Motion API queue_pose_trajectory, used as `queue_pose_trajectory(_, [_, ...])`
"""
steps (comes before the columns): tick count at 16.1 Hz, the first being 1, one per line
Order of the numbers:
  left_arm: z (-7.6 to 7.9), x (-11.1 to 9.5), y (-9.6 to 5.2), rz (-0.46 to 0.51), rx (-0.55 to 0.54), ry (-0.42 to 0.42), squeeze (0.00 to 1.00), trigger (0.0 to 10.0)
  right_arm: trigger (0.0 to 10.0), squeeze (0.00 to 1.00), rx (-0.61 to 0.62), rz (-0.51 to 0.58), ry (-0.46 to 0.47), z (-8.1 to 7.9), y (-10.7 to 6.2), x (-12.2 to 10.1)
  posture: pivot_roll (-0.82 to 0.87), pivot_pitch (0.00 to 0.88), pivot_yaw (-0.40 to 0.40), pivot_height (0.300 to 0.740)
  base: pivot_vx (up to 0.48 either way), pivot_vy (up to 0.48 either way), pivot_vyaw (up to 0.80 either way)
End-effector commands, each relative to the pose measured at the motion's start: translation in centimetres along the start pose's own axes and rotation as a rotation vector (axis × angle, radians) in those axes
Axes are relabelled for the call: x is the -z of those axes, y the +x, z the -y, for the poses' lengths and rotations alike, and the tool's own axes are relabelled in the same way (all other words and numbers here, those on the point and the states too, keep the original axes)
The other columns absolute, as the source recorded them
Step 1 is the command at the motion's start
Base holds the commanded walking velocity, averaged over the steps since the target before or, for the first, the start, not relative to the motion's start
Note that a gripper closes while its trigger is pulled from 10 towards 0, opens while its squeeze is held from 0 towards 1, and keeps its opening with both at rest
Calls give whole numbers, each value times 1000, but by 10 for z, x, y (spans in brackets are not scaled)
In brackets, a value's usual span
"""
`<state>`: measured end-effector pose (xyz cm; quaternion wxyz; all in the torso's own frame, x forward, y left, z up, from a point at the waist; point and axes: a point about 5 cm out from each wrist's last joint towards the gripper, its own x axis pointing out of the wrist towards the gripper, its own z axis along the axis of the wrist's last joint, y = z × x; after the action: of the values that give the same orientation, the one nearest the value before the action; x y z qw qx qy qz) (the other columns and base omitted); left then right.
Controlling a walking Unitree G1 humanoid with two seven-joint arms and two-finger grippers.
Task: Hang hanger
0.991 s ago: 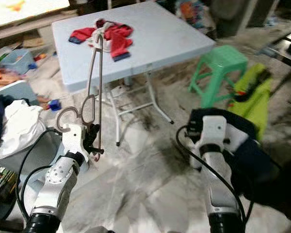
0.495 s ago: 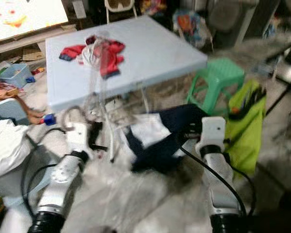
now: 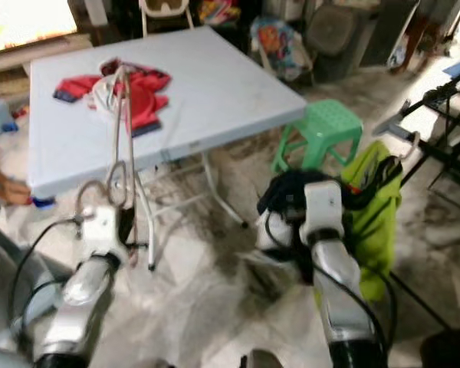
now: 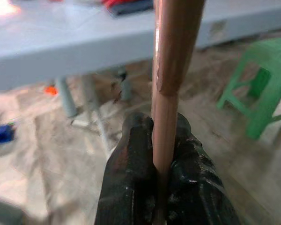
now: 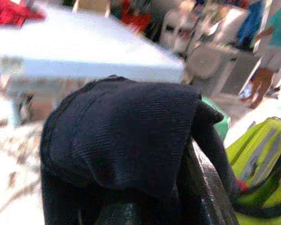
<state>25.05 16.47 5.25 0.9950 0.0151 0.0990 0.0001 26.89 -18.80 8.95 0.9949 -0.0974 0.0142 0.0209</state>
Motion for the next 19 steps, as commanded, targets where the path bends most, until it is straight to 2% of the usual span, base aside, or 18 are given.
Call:
queue_pose_trajectory(1, [-17,-1,-6,1,-52,25,0,10000,10000,0,-19,29,2,-3,-1,-5,18,0,7,740,0,0,0])
queue_pose_trajectory(4, [-29,7,-15,-14,-114,54,0,10000,10000,0,-26,8,2,-3,-5,0,32,0,-3,740,0,0,0])
queue_pose_trajectory(6, [-34,17,-29,-86,-55,92,0,10000,10000,0,-26,-10,2,-1,-5,4,33,0,-6,740,0,0,0])
queue_pose_trajectory(8, [-34,18,-33,-100,-4,105,0,10000,10000,0,-23,-10,-1,-1,-5,4,32,0,-6,740,0,0,0])
queue_pose_trajectory(11, [-33,14,-32,-83,21,123,0,10000,10000,0,-25,-5,3,-1,-7,3,23,0,1,740,0,0,0])
queue_pose_trajectory(13, [-31,10,-30,-65,-7,113,0,10000,10000,0,-28,12,12,-1,-9,-1,10,0,10,740,0,0,244])
queue_pose_trajectory(14, [-28,6,-26,-51,-48,81,0,10000,10000,0,-27,35,13,-2,-7,-6,-1,0,15,740,0,0,644])
queue_pose_trajectory(16, [-25,1,-19,-31,-62,54,0,10000,10000,0,-45,67,28,-11,5,-15,-4,0,14,740,0,0,638])
queue_pose_trajectory(19, [-18,0,-19,-32,-11,45,0,10000,10000,0,-47,82,75,-13,10,-20,0,0,7,740,0,0,638])
